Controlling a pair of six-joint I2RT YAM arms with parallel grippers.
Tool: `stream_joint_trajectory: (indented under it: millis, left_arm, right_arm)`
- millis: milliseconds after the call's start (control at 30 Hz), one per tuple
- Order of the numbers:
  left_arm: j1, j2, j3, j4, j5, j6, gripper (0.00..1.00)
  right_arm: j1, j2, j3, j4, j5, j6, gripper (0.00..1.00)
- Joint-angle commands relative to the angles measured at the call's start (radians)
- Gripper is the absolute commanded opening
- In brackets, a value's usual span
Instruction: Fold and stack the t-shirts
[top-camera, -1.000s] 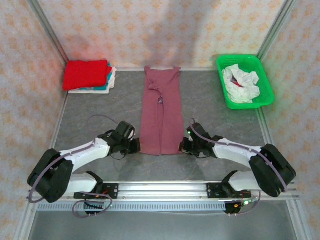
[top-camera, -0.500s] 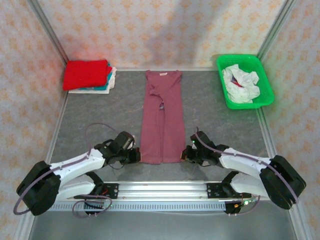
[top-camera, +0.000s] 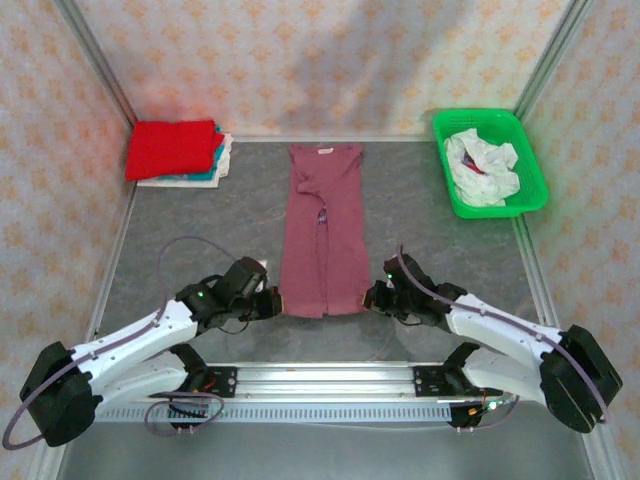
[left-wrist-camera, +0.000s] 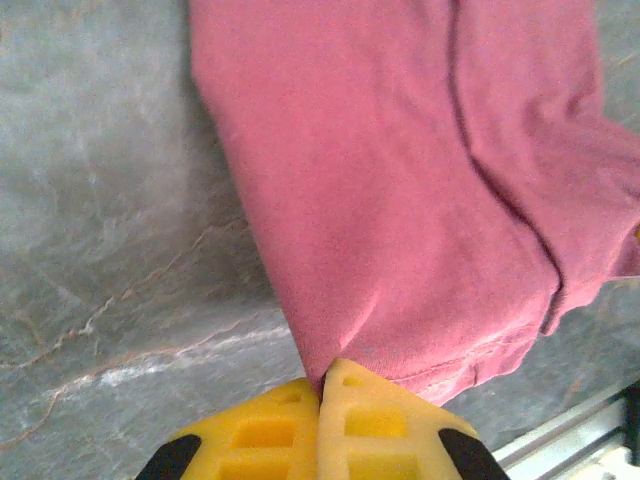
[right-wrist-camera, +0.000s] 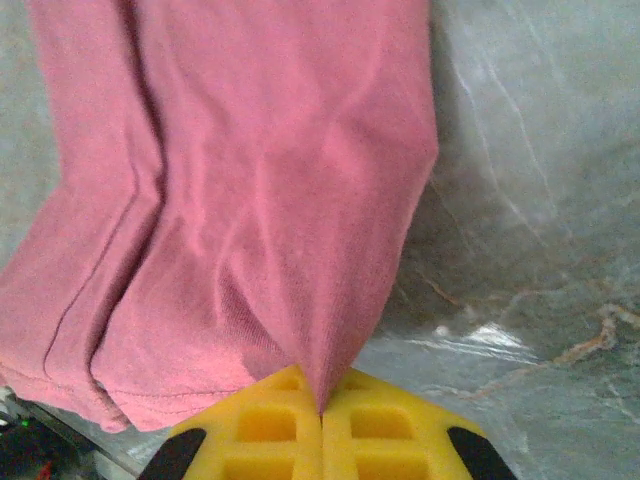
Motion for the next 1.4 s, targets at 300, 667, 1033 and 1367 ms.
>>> stream_joint_trajectory:
  millis: [300,667,1033,1367]
  left_arm:
    - [0.175,0.144,0.229,-0.027,0.008,0.161,0.00]
    - [0.244,0.396,0.411,0.043,0.005,0.231,0.00]
    - [0.289,0.524,0.477,0.109,-0.037,0.323,0.00]
    - [0.306,0.598,0.516,0.183,-0.052,0.352,0.00]
  right_arm:
    - [-0.075,0.034,0.240,-0.112,0.166,-0.151,0.00]
    - [-0.172,0.246,0.366,-0.022,0.125,-0.255,0.00]
    - [-0.202,0.350,0.426,0.036,0.144,-0.287,0.00]
    - [-0.216,0.419,0.445,0.136,0.193,-0.276,0.00]
